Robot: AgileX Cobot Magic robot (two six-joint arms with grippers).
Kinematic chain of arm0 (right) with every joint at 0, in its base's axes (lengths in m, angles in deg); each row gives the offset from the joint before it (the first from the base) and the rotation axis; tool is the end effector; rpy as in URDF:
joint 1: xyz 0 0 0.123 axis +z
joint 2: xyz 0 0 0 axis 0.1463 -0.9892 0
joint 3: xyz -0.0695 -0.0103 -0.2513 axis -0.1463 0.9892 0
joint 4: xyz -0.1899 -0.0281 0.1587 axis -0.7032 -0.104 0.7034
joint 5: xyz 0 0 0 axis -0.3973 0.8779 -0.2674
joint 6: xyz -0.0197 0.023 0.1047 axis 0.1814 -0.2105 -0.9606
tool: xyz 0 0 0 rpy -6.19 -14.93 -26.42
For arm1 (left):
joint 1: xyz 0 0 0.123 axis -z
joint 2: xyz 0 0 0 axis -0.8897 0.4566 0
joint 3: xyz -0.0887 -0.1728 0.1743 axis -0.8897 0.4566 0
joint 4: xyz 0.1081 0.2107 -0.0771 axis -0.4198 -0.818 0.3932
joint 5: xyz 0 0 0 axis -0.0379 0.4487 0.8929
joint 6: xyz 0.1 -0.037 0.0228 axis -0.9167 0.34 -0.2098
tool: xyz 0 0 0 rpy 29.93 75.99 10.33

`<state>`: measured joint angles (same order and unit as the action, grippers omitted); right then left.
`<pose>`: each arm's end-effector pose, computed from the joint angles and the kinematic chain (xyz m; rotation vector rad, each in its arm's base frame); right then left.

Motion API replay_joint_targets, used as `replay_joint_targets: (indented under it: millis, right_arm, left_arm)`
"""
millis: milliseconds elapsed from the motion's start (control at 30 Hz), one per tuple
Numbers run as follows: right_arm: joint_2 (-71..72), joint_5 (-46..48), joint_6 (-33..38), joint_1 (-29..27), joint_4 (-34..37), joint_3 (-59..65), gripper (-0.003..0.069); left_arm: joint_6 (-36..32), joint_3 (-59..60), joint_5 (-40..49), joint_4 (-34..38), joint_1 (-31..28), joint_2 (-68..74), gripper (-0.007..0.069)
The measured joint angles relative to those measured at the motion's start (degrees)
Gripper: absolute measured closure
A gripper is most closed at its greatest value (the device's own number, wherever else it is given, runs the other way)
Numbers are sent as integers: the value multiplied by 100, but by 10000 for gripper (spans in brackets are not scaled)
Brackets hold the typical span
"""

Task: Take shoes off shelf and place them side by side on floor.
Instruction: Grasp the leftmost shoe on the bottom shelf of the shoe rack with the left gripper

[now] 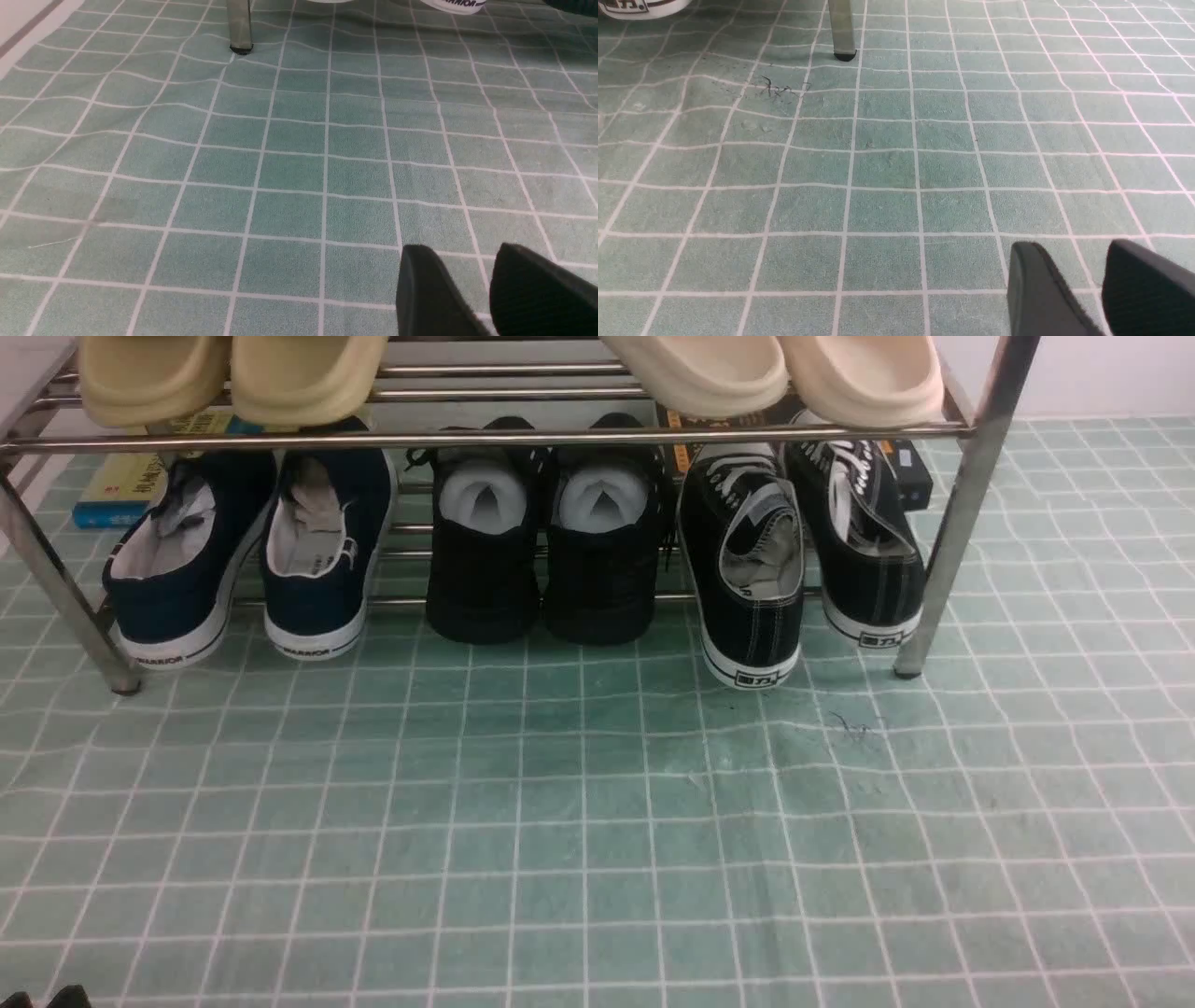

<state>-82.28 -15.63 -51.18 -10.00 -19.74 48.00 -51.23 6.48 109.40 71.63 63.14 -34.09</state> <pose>0.0904 -0.0008 0.1690 0.0341 1.8837 0.0100 0.0916 0.0026 0.1693 -0.0689 1.8534 -0.0183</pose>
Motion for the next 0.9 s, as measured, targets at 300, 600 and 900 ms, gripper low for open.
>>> replay_joint_targets:
  millis: [300, 600, 900]
  right_arm:
    - [0, 0, 0, 0, 0, 0, 421]
    - [0, 0, 0, 0, 0, 0, 421]
    - [0, 0, 0, 0, 0, 0, 421]
  left_arm:
    - [0, 0, 0, -12, 0, 0, 385]
    - [0, 0, 0, -118, 0, 0, 385]
    - [40, 0, 5, -426, 0, 0, 385]
